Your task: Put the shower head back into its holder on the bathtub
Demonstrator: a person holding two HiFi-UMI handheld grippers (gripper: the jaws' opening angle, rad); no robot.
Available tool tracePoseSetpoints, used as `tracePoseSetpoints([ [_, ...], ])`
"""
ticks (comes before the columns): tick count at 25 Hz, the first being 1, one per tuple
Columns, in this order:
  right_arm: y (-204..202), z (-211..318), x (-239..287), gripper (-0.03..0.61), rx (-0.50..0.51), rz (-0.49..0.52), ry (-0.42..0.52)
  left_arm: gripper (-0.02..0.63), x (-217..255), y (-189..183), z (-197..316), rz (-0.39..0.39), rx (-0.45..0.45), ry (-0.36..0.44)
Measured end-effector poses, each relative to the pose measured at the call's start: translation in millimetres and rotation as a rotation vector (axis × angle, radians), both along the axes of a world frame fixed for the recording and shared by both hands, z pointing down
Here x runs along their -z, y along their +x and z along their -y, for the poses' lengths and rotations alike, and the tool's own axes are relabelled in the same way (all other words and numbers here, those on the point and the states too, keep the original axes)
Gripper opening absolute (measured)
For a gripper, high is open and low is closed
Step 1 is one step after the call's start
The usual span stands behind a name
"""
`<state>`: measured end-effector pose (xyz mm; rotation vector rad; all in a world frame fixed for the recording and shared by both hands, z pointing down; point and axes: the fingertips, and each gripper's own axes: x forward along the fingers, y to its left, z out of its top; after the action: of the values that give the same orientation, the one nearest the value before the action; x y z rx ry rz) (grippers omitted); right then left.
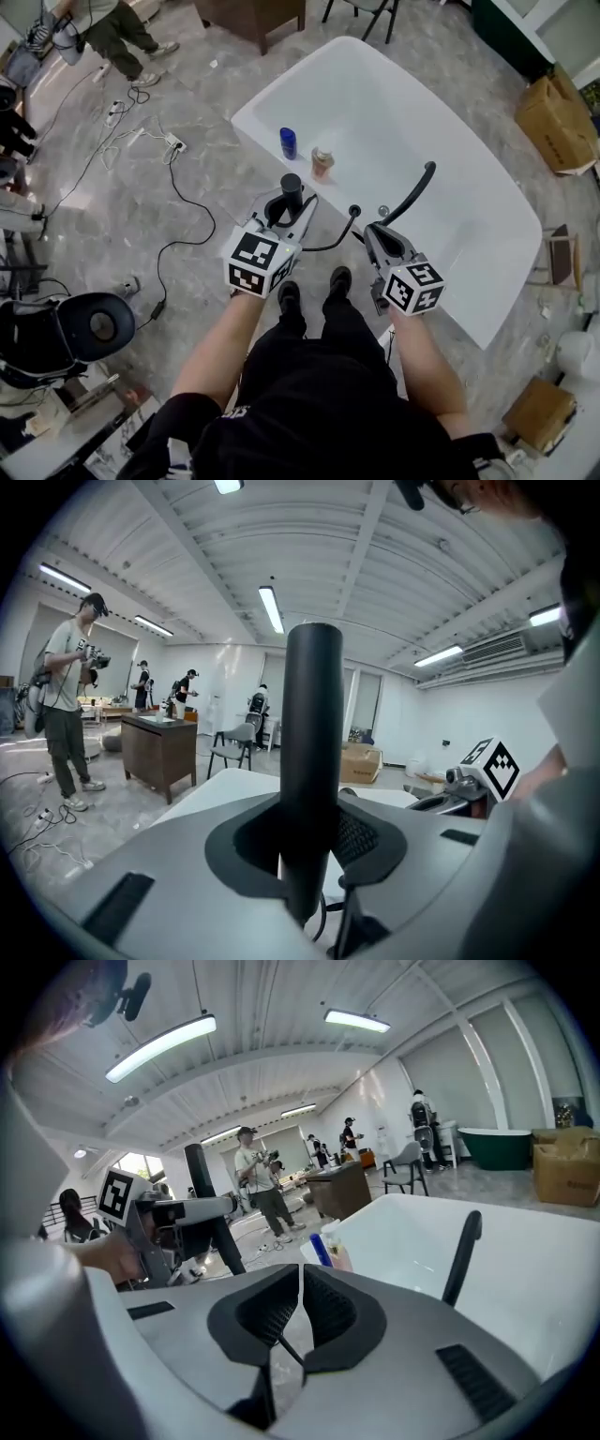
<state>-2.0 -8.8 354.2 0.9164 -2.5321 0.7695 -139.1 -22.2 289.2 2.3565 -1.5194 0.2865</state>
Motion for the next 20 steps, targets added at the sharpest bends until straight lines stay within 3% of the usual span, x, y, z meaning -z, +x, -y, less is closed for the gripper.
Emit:
tracePoseSetpoints([
  [10,26,-1,-110,0.103,-0.111,-0.076,-0.075,0.118,-89,39,24,-0.006,-0.135,-0.050],
  [20,44,1,-251,0.161,-0.203,-0.105,-0.172,0.118,-199,61,40,0.008,-0.196,-0.124],
])
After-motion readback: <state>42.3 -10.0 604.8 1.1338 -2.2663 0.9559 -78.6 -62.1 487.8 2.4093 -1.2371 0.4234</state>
